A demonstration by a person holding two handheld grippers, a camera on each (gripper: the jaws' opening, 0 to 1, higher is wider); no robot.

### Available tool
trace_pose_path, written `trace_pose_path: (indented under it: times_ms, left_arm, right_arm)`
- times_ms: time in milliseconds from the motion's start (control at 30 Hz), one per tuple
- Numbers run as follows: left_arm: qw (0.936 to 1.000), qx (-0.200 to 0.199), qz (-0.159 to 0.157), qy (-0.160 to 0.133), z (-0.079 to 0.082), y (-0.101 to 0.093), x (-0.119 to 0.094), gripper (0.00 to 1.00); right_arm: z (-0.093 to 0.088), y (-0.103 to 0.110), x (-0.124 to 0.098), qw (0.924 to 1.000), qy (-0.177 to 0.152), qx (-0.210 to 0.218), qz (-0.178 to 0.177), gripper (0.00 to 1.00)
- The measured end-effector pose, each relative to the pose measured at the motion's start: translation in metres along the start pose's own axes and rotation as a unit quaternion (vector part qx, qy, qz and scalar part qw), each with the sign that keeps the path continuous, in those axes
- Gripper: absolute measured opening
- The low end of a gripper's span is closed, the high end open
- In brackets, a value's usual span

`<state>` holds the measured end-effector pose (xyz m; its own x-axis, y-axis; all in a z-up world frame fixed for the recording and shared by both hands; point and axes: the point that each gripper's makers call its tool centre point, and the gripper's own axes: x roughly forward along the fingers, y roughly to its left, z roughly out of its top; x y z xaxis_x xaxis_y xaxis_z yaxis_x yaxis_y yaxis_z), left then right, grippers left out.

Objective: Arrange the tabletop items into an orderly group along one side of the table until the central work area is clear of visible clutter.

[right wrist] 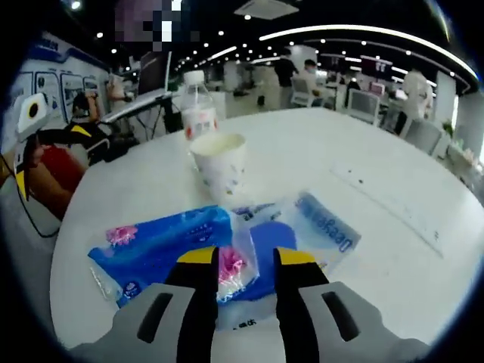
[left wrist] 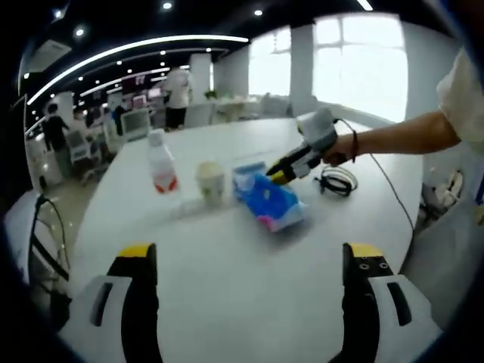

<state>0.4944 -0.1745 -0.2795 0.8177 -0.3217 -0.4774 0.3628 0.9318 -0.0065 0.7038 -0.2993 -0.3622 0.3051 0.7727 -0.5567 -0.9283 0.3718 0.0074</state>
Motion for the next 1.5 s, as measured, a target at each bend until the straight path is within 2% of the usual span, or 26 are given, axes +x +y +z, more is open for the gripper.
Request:
trace_pose_path:
  times_ms: [67,200,567,633,700,767,900,1133,1200,1267,1500]
  left_arm:
    - [1.0,-0.001,0.001,-0.001,0.0,0.001,0.0,0.99]
    - [1.0,-0.001,0.007,0.002,-0.001,0.004,-0.002,0.99]
    - [0.9999,0.001,0.014,0.009,-0.005,0.007,-0.003,0.98]
    - [0.9999,0.002,0.015,0.008,-0.005,0.007,-0.003,0.98]
    - [0.9999,0.002,0.015,0.006,-0.004,0.008,-0.003,0.98]
    - [0.9999,0.001,0.013,0.003,-0.002,0.007,-0.002,0.98]
    - [0.9999,0.003,0.013,-0.002,0.0,0.007,-0.003,0.98]
    - [0.9999,0.01,0.005,-0.005,0.002,0.002,-0.001,0.98]
    - [0.9999,0.01,0.005,-0.003,0.002,0.002,-0.001,0.98]
    - [0.9999,0.012,0.005,-0.003,0.002,0.002,-0.001,0.98]
    - [0.9998,0.016,0.005,-0.008,0.005,0.001,-0.002,0.99]
  right_arm:
    - [0.0,0.0,0.001,1.0,0.004,-0.003,0.005,0.22]
    - [-0.002,0.0,0.005,0.9999,0.01,-0.005,0.005,0.08]
    - [-0.002,0.016,0.008,0.9996,0.016,0.004,0.023,0.05]
    - [-0.001,0.019,0.006,0.9995,0.012,0.011,0.028,0.03]
    - [0.001,0.025,0.004,0.9982,0.008,0.048,0.036,0.02]
    - [0.008,0.028,-0.001,0.9972,-0.009,0.064,0.039,0.01]
    - [0.016,0.033,-0.011,0.9969,-0.016,0.065,0.041,0.01]
    - [0.021,0.032,-0.03,0.9931,-0.027,0.107,0.039,0.01]
    - [0.024,0.029,-0.037,0.9923,-0.033,0.115,0.033,0.01]
    - [0.028,0.027,-0.043,0.9885,-0.041,0.143,0.028,0.01]
    - [0.033,0.011,-0.071,0.987,-0.059,0.15,-0.008,0.01]
